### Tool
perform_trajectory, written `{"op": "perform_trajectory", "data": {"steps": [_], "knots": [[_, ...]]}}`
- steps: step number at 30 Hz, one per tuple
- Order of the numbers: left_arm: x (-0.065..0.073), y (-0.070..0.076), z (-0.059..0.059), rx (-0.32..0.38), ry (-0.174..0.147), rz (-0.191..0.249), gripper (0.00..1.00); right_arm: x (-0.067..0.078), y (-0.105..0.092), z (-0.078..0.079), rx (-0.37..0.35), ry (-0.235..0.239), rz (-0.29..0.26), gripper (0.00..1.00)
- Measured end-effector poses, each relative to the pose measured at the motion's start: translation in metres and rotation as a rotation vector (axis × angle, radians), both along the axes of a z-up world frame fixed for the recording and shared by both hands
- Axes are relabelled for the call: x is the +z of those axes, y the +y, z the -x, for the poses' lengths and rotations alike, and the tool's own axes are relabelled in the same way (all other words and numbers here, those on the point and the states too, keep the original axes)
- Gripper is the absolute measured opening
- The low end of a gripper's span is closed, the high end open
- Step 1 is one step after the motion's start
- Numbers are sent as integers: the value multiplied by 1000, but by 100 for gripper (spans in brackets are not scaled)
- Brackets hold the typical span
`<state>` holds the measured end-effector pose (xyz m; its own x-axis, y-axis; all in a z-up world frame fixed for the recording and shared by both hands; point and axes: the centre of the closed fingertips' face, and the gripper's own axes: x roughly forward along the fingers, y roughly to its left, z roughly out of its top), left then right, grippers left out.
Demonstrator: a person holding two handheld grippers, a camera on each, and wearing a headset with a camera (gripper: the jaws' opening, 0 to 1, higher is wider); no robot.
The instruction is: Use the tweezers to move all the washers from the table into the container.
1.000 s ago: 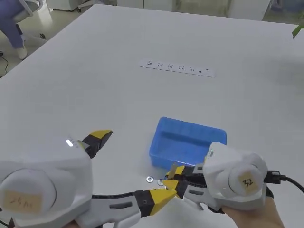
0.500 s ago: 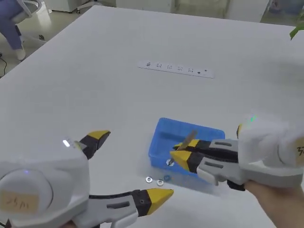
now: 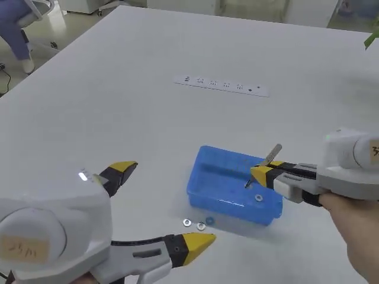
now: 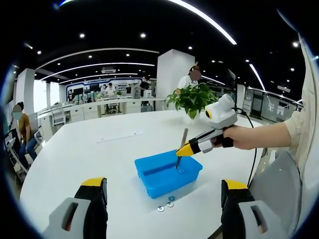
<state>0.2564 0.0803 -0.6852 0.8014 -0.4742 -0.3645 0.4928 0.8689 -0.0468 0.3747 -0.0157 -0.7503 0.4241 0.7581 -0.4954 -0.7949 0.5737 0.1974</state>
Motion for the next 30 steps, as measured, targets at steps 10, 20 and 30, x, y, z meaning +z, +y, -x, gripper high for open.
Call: {"op": "perform_trajectory", "data": {"steps": [10, 20, 30], "knots": [[-2, 3, -1, 7, 6, -4, 97, -16, 4, 1, 16, 31, 37, 3], [-4, 4, -1, 9, 11, -5, 97, -19, 4, 4, 29, 27, 54, 3], [-5, 3, -1, 8, 11, -5, 97, 14, 3, 14, -21, -62, -71, 3]]}}
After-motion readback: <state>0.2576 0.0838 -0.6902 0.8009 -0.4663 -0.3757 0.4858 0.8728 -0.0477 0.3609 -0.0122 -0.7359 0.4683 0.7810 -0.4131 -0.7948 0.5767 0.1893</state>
